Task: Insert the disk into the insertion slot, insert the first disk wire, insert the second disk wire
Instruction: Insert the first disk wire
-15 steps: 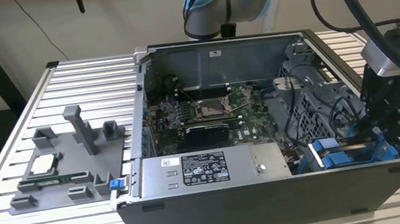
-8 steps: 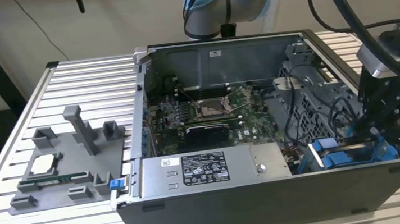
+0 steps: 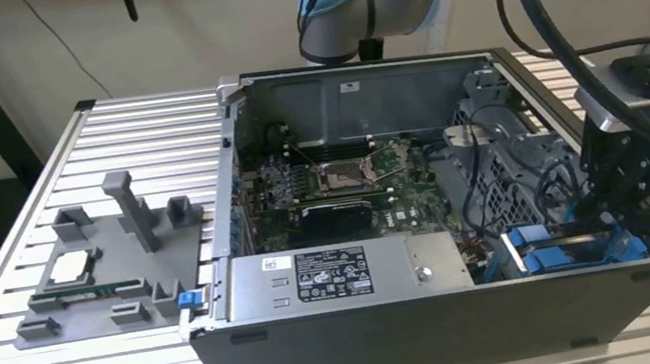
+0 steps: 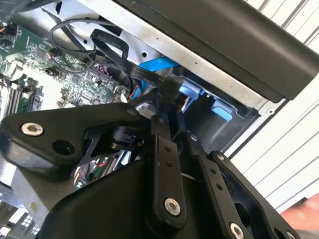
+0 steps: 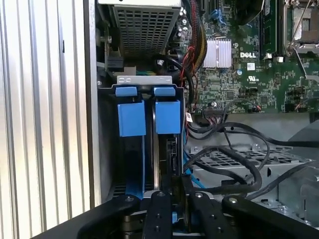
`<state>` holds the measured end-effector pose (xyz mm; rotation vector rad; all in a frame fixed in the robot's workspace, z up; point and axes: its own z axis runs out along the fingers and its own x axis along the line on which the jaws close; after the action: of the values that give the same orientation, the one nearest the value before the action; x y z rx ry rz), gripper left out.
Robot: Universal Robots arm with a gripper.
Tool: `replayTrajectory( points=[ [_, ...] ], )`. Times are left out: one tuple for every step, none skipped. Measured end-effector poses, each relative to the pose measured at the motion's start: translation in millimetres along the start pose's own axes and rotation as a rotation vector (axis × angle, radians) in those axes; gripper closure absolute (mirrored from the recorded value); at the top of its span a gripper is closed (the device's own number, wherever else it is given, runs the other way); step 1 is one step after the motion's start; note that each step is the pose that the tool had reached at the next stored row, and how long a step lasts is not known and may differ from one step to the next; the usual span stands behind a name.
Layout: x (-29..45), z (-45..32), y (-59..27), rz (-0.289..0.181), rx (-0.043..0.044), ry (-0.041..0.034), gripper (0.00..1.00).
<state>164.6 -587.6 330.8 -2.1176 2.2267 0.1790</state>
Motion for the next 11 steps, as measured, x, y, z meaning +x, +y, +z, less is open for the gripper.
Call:
replayTrajectory(
  points=[
    [0.1, 0.5, 0.3, 0.0, -0.0001, -0.001, 1.0],
    [0.3, 0.3, 0.9, 0.0, -0.0001, -0.0006, 1.0],
    [0.0, -1.0, 0.9, 0.0, -0.0002, -0.0017, 1.0],
    [-0.4, -3.8, 1.2, 0.0, -0.0003, -0.0022, 1.0],
    [-0.8, -6.3, 1.3, 0.0, -0.0003, -0.0016, 1.0],
    [-1.0, -8.3, 1.4, 0.0, -0.0002, -0.0017, 1.0],
    [-1.1, -9.7, 1.6, 0.0, -0.0003, -0.0022, 1.0],
    [-1.4, -11.2, 1.7, 0.0, -0.0002, -0.0019, 1.0],
    [-1.5, -12.7, 1.7, 0.0, -0.0002, -0.002, 1.0],
    [-1.8, -14.8, 1.8, 0.0, -0.0002, -0.0019, 1.0],
    [-2.1, -16.9, 1.9, 0.0, -0.0002, -0.0018, 1.0]
  ],
)
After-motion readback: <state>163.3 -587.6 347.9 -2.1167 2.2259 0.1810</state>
